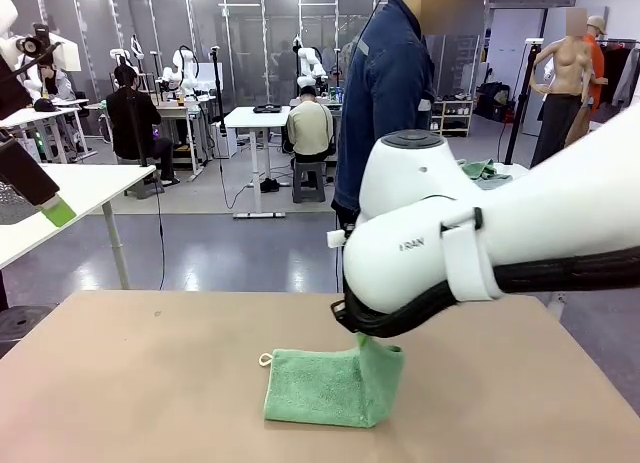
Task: Fold the towels and place them in the basket.
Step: When a person lays out a Towel with hook on the table, fold it in half twice.
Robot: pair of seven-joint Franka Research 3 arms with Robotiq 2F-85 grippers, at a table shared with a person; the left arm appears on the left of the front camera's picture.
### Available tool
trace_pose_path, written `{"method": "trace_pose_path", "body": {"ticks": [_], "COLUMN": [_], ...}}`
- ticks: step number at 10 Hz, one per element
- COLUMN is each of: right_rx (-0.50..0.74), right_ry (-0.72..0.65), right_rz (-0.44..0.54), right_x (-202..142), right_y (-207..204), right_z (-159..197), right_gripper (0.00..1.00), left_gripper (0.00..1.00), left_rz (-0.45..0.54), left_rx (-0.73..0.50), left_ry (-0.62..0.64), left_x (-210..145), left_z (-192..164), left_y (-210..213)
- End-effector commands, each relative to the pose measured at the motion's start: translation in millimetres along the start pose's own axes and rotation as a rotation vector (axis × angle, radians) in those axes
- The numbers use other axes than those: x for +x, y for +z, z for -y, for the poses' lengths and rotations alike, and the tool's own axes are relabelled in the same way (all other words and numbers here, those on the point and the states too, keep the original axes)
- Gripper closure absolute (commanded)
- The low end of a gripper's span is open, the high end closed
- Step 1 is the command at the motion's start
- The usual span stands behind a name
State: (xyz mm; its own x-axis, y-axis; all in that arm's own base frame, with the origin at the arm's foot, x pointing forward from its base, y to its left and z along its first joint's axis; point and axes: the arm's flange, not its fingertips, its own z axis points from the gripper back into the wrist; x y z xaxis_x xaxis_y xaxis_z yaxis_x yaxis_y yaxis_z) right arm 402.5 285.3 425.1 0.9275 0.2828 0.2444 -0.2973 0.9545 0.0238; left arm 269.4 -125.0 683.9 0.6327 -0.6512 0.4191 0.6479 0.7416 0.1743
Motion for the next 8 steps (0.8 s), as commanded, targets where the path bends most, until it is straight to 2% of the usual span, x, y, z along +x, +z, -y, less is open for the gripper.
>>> {"method": "trace_pose_path", "body": {"ticks": [1,4,8], "right_rx": [0.085,0.201,0.182], "right_ry": [-0.025,-0.034,0.009], "right_rz": [-0.018,-0.048,-0.109], "right_x": [30,49,67], "right_y": [-22,-46,-83], "right_z": [-12,-37,-74], "right_gripper": [1.00,1.00,1.00], "left_gripper": [0.00,0.00,0.00], "left_rz": [0.009,0.009,0.009], "left_rx": [0.018,0.018,0.018], "left_ry": [0.007,0.007,0.007], "left_x": [2,2,2], "left_z": [0,0,0], "left_y": [0,0,0]}}
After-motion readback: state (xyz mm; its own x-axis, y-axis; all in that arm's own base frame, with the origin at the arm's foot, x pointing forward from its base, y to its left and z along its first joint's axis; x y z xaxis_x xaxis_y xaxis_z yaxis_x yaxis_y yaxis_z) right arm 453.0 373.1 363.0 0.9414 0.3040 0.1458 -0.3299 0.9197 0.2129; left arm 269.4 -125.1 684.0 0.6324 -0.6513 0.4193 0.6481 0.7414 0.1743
